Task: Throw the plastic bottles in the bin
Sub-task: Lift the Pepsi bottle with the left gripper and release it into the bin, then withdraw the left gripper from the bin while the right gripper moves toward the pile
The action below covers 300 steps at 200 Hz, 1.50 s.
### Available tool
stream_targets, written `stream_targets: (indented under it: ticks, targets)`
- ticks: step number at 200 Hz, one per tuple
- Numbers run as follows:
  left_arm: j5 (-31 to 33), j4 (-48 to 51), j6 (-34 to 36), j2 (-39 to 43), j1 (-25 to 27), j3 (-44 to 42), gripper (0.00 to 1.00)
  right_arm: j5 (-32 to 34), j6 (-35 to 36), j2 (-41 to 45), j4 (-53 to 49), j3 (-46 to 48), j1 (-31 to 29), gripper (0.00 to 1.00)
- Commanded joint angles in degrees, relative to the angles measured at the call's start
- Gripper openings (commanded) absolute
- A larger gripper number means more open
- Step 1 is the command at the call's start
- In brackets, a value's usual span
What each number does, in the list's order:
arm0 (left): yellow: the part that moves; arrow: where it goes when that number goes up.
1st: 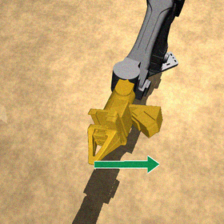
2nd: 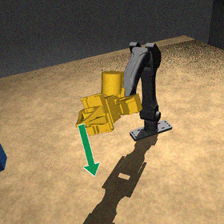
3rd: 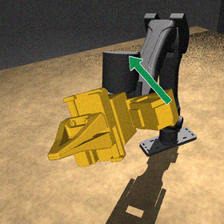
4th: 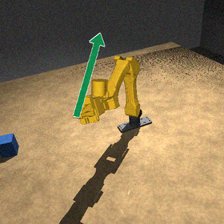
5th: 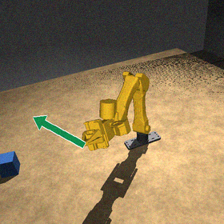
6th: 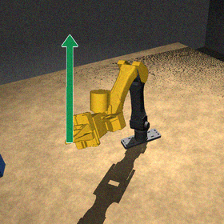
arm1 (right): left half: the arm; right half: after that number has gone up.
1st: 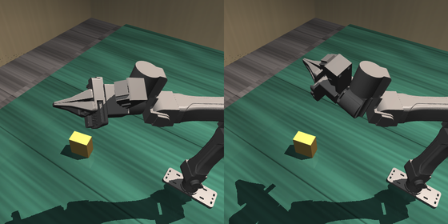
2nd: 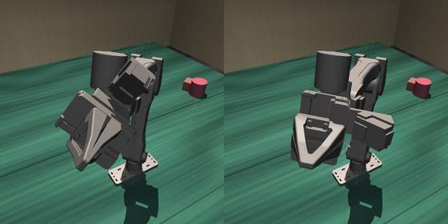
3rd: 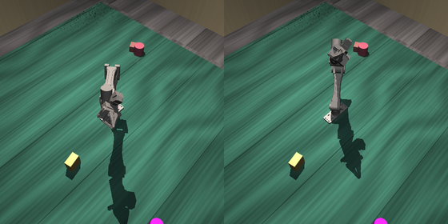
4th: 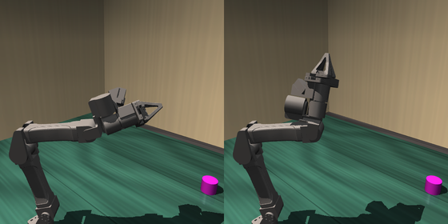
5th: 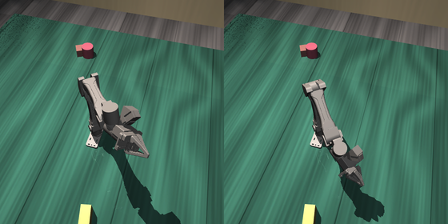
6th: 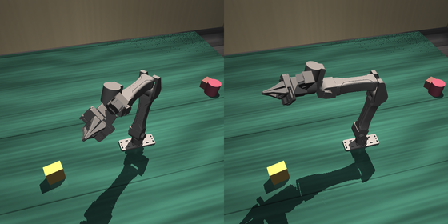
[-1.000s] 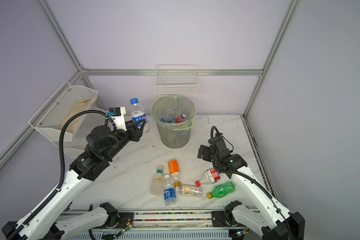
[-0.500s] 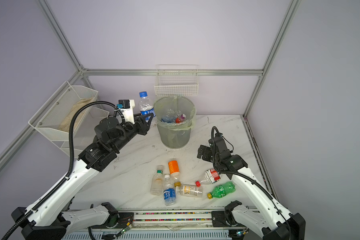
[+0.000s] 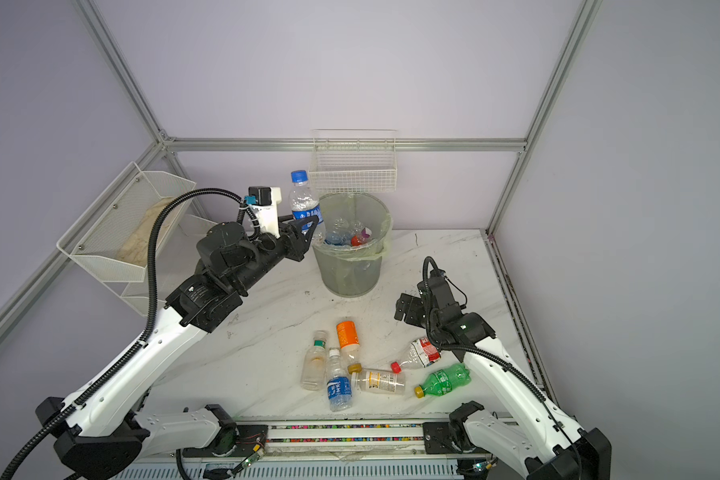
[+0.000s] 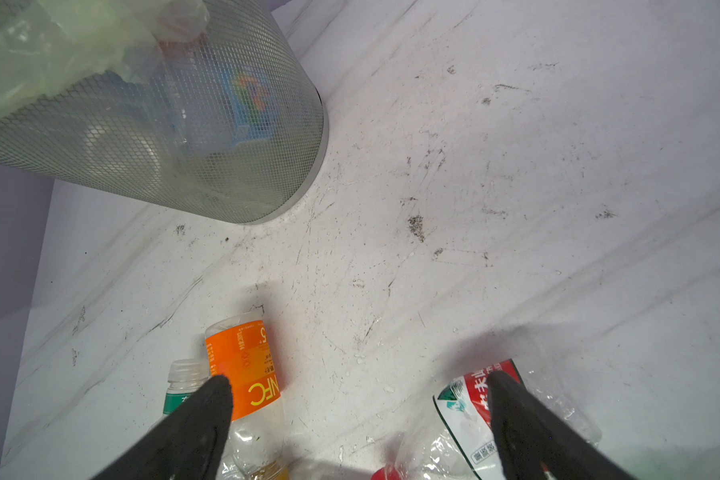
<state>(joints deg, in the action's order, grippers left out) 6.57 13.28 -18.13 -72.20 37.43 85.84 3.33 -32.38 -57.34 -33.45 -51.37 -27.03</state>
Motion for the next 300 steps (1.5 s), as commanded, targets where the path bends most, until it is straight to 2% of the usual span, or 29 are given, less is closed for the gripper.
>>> stream_targets:
  ticks: [1,50,70,105,110,114,117,118,127,131,147,160,192,300]
  targets:
    - [-0.69,-2.82,2.46,-1.78,0.45,6.56,0.38,-0.33,-0.84,1.07,0.85,0.75,0.13,0.97]
    - [-0.68,-1.66,4.28,-8.30,0.45,12.57,0.38,-0.48,-1.19,2.01,0.76,1.44,0.09,0.97]
    - [-0.12,-1.00,5.24,-13.67,0.45,14.91,0.38,-0.52,-1.34,2.36,0.45,1.45,0.13,0.97]
    - [2.88,5.28,7.29,-21.80,0.12,22.19,0.40,-0.68,-1.37,3.28,-0.37,1.10,0.12,0.97]
    - [2.92,7.10,7.12,-23.45,-0.12,24.06,0.43,-0.63,-1.37,3.37,-0.54,1.02,0.13,0.97]
    - [3.00,8.51,7.06,-24.71,-0.28,25.43,0.50,-0.61,-1.37,3.50,-0.60,1.03,0.09,0.97]
    - [2.99,9.79,6.94,-25.65,-0.44,26.54,0.60,-0.61,-1.37,3.60,-0.64,1.01,0.13,0.97]
    - [3.09,10.21,6.86,-25.94,-0.48,27.24,0.60,-0.65,-1.37,3.66,-0.69,1.01,0.08,0.97]
    - [3.60,14.40,6.28,-28.70,-0.82,31.47,0.97,-0.70,-1.45,3.84,-0.64,1.01,0.13,0.97]
    - [3.86,16.64,6.18,-30.06,-0.91,33.68,1.00,-0.78,-1.52,3.90,-0.63,1.01,0.13,0.97]
    - [3.97,23.78,6.18,-33.41,-0.96,41.49,1.00,-0.92,-1.54,3.68,-1.18,0.35,0.13,0.97]
    - [3.84,23.38,4.41,-32.55,-0.88,41.92,1.00,-0.25,-1.54,3.71,-1.86,0.00,0.13,0.97]
    - [3.16,18.63,4.15,-26.72,-0.85,38.05,1.00,-0.55,-1.76,4.36,-1.32,0.59,0.13,0.97]
    - [3.68,11.41,4.99,-10.54,0.49,22.06,1.00,-1.18,-1.81,3.75,-0.47,1.27,0.10,0.97]
